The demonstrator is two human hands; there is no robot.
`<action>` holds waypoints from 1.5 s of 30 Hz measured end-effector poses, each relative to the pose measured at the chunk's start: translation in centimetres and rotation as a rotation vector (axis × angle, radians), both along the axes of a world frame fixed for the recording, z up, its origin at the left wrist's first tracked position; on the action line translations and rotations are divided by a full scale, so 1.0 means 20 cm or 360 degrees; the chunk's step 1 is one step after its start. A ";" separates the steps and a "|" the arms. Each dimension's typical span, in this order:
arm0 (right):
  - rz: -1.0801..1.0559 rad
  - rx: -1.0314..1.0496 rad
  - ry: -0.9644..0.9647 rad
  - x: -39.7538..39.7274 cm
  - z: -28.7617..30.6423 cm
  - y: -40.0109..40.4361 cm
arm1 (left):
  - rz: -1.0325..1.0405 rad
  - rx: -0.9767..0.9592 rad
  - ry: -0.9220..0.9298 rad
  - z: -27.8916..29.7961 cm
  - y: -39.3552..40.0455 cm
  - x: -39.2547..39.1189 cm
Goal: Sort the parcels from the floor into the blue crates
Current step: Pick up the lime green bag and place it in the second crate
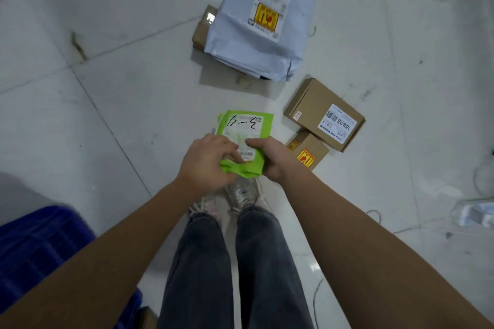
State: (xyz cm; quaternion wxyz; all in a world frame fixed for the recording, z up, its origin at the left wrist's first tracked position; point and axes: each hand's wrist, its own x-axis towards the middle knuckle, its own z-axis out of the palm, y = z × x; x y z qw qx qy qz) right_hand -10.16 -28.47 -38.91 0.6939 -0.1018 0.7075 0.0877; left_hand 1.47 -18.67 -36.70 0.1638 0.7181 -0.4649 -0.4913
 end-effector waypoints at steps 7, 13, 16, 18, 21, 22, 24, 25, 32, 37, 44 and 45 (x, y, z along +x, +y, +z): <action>0.0632 -0.0299 -0.0078 -0.13 0.25 -0.09 | 0.0879 0.0362 -0.0127 0.27 0.02 -0.29; 0.1508 -0.0417 -0.0252 -0.07 0.52 -0.23 | 0.1005 0.0366 -0.0297 0.39 -0.08 -0.21; 0.2107 -0.0477 -0.0386 0.03 0.65 -0.27 | 0.0463 0.0190 -0.0386 0.48 -0.10 -0.09; 0.2602 -0.0577 -0.0553 0.12 0.72 -0.27 | 0.0347 0.0380 -0.0215 0.56 -0.10 -0.01; 0.3085 -0.0730 -0.0766 0.23 0.81 -0.24 | 0.0128 0.0532 -0.0262 0.64 -0.08 0.08; 0.3143 -0.0735 -0.0834 0.26 0.83 -0.24 | 0.0106 0.0517 -0.0246 0.67 -0.06 0.10; 0.3195 -0.0748 -0.0941 0.31 0.85 -0.23 | 0.0160 0.0460 -0.0129 0.69 -0.02 0.13; 0.3191 -0.0780 -0.0952 0.32 0.85 -0.23 | 0.0252 0.0421 -0.0046 0.69 0.01 0.14; 0.1792 -0.1546 -0.0109 0.40 0.77 -0.13 | 0.2032 -0.0029 0.0862 0.76 0.27 0.10; 0.1188 -0.0510 -0.0727 0.55 0.87 0.13 | 0.2792 -0.0363 0.1263 0.87 0.43 0.08; 0.1474 -0.0949 -0.1103 0.73 1.18 0.40 | 0.3009 -0.0575 0.1211 1.11 0.67 0.15; 0.1512 -0.0975 -0.1134 0.76 1.25 0.44 | 0.3034 -0.0630 0.1245 1.17 0.71 0.17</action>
